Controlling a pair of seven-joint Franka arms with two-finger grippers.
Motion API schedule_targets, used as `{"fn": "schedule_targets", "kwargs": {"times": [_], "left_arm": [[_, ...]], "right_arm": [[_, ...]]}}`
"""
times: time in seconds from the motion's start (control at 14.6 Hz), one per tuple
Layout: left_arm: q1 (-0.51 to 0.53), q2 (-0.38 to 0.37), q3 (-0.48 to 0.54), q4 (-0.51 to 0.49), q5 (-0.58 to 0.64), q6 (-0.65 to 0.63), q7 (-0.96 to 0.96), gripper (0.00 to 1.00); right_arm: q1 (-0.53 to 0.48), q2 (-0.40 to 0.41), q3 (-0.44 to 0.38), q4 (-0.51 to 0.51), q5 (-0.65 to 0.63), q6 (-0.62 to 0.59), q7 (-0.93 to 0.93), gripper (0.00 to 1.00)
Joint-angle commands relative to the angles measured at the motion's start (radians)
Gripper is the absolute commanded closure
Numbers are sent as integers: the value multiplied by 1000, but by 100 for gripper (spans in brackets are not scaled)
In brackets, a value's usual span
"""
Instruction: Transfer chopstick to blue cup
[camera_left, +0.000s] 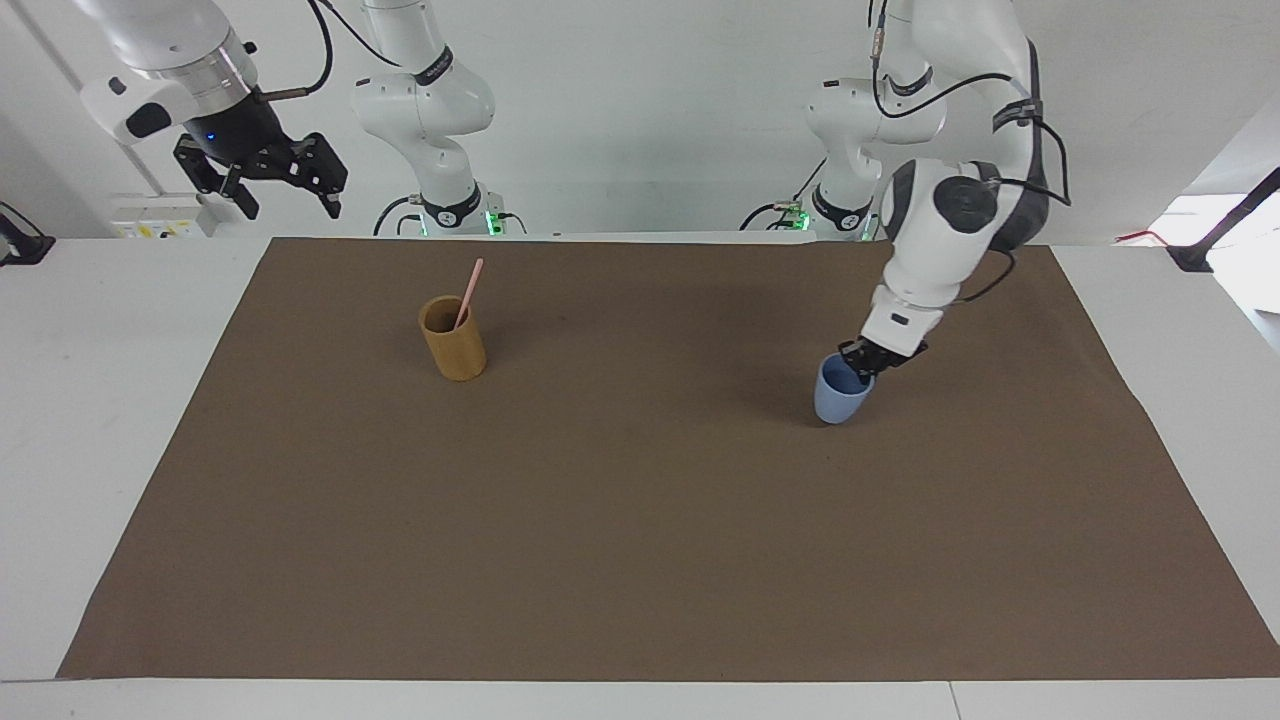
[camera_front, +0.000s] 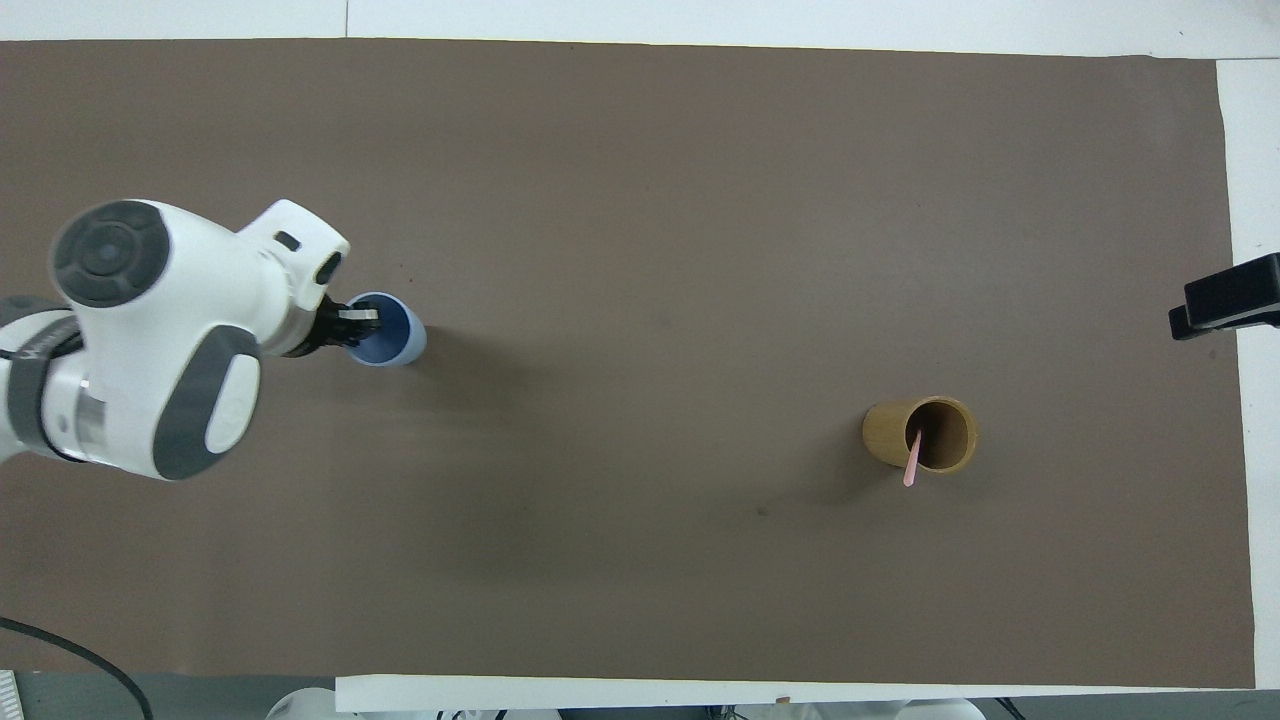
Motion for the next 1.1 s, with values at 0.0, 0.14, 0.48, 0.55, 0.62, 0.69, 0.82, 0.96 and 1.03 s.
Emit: {"fn": "schedule_targets", "kwargs": {"times": [0.0,0.14,0.48,0.55,0.62,0.69,0.82,0.96,1.03], "left_arm": [[-126,35,18,15,3,41,-144,100],[-182,49,17,23,1,58,-203,100],[-230,51,18,26,6,61,-260,0],[-232,51,18,36,7,52,-260,0],[-227,48,20,50,7,31,-258,0],[-218,43,18,81,7,-17,-258,0],[-188,43,24,183,7,-154,-257,0],[-110,31,26,257,9,-286,-249,0],[-44,22,27,285,14,-342,-202,0]], "right_arm": [[-3,-5,2,-1,-16,3,-22,0],[-3,-5,4,-1,-16,1,-24,0],[-4,-6,4,-4,-12,-3,-22,0],[-4,-8,2,-6,-9,-5,-21,0],[-4,-9,2,-12,-4,-5,-13,0],[-3,-11,2,-21,-4,-5,-13,0],[3,-14,4,-23,-3,-6,-24,0],[16,-14,10,-26,4,6,-15,0],[28,-20,10,-59,40,29,2,0]]}}
